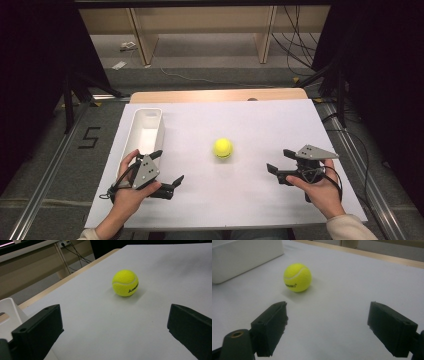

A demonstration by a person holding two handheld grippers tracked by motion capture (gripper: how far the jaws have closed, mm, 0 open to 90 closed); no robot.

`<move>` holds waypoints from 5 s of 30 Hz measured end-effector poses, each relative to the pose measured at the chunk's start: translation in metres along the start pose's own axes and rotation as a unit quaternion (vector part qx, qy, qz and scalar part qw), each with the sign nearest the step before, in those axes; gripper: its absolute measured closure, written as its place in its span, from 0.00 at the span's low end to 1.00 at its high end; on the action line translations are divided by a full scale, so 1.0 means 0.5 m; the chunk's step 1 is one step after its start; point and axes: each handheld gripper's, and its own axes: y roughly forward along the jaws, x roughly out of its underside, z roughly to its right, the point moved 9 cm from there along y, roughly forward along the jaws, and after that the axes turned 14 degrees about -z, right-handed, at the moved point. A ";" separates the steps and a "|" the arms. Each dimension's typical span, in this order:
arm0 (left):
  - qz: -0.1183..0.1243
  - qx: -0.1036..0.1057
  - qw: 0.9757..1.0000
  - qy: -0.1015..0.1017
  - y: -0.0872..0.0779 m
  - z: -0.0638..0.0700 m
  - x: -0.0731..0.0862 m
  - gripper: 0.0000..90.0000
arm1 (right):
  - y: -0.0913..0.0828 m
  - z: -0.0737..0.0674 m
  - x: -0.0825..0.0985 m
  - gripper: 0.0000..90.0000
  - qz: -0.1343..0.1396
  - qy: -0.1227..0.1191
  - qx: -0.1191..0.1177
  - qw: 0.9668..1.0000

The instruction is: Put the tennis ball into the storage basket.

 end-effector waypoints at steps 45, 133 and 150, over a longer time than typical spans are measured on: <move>0.002 -0.002 1.000 0.002 -0.003 0.000 0.000 0.00 | 0.074 -0.045 -0.059 0.17 -0.007 -0.040 -0.007 0.999; 0.005 0.000 1.000 0.001 -0.006 0.001 0.000 0.00 | 0.274 -0.116 -0.148 0.16 -0.062 -0.074 -0.029 0.995; 0.005 0.000 1.000 0.001 -0.007 0.000 0.000 0.00 | 0.313 -0.111 -0.144 0.14 -0.085 -0.079 -0.022 0.993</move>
